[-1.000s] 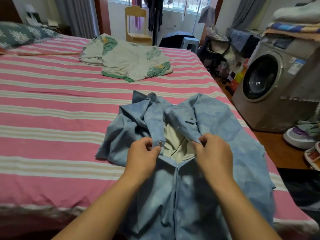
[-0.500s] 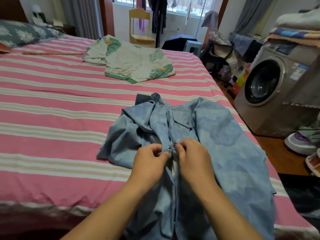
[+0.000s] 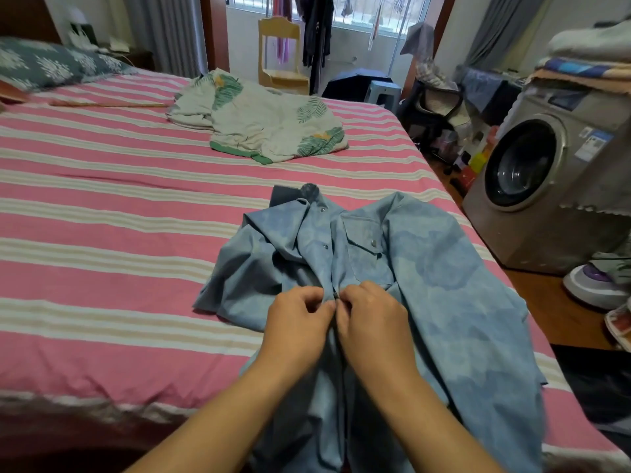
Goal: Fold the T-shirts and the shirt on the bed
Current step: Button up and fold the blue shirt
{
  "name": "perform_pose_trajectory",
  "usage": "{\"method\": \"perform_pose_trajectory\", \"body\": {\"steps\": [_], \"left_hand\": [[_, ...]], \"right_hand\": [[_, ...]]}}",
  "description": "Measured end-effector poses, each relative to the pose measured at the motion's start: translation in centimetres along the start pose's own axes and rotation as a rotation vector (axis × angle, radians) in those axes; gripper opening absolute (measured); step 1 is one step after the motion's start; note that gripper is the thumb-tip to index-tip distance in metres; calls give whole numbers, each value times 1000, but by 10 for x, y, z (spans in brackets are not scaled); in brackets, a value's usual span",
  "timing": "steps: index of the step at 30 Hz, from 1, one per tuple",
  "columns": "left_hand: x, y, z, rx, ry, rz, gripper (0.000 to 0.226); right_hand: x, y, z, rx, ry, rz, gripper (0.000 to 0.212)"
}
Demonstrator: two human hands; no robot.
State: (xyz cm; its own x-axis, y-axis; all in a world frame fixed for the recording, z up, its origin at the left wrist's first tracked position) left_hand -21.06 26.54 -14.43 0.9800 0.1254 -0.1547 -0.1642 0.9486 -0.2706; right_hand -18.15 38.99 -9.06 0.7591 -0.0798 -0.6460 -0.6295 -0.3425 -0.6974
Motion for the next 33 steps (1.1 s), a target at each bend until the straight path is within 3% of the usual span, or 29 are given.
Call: {"method": "perform_pose_trajectory", "body": {"steps": [6, 8, 11, 13, 15, 17, 18, 20, 22, 23, 25, 26, 28, 29, 31, 33], "left_hand": [[16, 13, -27, 329, -315, 2, 34], [25, 21, -34, 315, -349, -30, 33], [38, 27, -36, 20, -216, -100, 33], [49, 39, -35, -314, -94, -311, 30], [61, 42, -42, -575, -54, -566, 36], [49, 24, -35, -684, 15, -542, 32], [34, 10, -23, -728, 95, -409, 26], [5, -22, 11, -643, 262, -33, 14], [-15, -39, 29, -543, 386, 202, 34], [-26, -39, 26, -612, 403, 223, 51], [-49, -41, -4, -841, 278, 186, 70], [-58, -47, -23, -920, 212, 165, 63], [-70, -74, -46, -949, 165, 215, 19], [-74, -94, -51, -930, 150, 273, 8], [-84, -136, -64, -905, 24, 344, 12], [-85, -159, -81, -995, -136, 311, 22]], "right_hand": [[5, 6, -2, 10, -23, -96, 23], [8, 9, -5, 35, -57, -165, 26], [17, 8, -8, 204, -114, -309, 30], [35, 10, -8, 329, -144, -539, 4], [66, 18, 4, 360, -137, -881, 22], [74, 18, 18, 379, -130, -1000, 26], [65, 17, 28, 344, -70, -966, 28], [19, 12, 45, 215, 75, -677, 27], [-42, 6, 56, 87, 97, -274, 22], [-66, 14, 54, 63, 23, -201, 30], [-87, 56, 46, 237, -174, -369, 55], [-87, 79, 49, 374, -270, -500, 53], [-85, 90, 65, 605, -383, -610, 27], [-88, 78, 78, 676, -385, -573, 19], [-97, 39, 119, 711, -276, -447, 16], [-87, 8, 163, 774, -178, -429, 17]]}}
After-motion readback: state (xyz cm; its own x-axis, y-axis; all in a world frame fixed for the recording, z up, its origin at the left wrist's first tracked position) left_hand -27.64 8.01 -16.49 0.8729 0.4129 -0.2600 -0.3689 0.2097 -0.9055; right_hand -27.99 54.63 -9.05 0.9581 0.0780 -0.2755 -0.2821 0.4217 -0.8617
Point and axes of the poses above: each hand's wrist, its own x-axis away from the middle knuckle, its own y-axis out of the palm, z = x × y, the point moved 9 cm from there along -x, towards the middle knuckle, and after that the axes turned 8 degrees about z, right-handed, at the moved point
